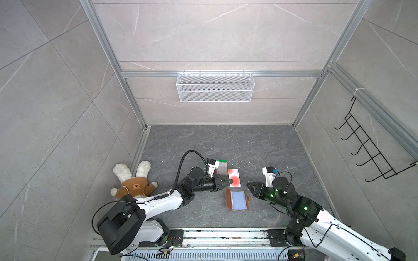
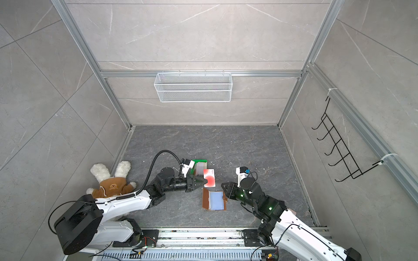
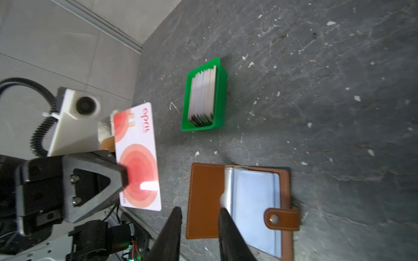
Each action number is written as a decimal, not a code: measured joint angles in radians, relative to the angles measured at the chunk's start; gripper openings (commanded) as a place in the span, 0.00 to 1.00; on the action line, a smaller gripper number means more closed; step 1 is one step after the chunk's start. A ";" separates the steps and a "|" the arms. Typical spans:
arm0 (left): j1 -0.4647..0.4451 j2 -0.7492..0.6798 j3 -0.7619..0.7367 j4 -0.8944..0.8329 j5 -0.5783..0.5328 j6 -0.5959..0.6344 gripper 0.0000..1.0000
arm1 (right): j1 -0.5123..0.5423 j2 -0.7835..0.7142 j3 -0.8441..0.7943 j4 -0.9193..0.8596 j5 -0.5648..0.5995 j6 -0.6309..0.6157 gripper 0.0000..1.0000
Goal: Put the credit cards into the card holder
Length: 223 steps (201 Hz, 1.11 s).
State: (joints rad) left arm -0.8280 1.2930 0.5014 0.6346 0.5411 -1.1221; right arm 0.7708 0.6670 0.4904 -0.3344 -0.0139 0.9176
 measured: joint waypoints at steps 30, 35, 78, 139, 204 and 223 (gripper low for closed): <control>-0.063 -0.006 -0.005 -0.091 -0.054 0.023 0.00 | 0.050 0.049 0.000 -0.082 0.045 -0.025 0.31; -0.076 -0.006 -0.005 -0.105 -0.067 0.027 0.00 | 0.059 0.057 0.000 -0.091 0.053 -0.026 0.31; -0.180 0.010 0.028 -0.231 -0.183 0.053 0.00 | 0.111 0.119 0.000 -0.142 0.113 -0.036 0.29; -0.228 0.146 0.126 -0.264 -0.255 0.052 0.00 | 0.137 0.161 0.020 -0.200 0.167 -0.044 0.21; -0.220 0.172 0.069 -0.303 -0.279 0.040 0.00 | 0.163 0.250 0.026 -0.146 0.108 -0.059 0.21; -0.207 0.170 0.048 -0.312 -0.278 0.040 0.00 | 0.167 0.307 0.026 -0.113 0.080 -0.059 0.21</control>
State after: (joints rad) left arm -1.0348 1.4631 0.5491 0.3222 0.2634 -1.0817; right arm 0.9375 0.9741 0.5163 -0.4477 0.0658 0.8589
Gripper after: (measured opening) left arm 0.045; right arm 0.211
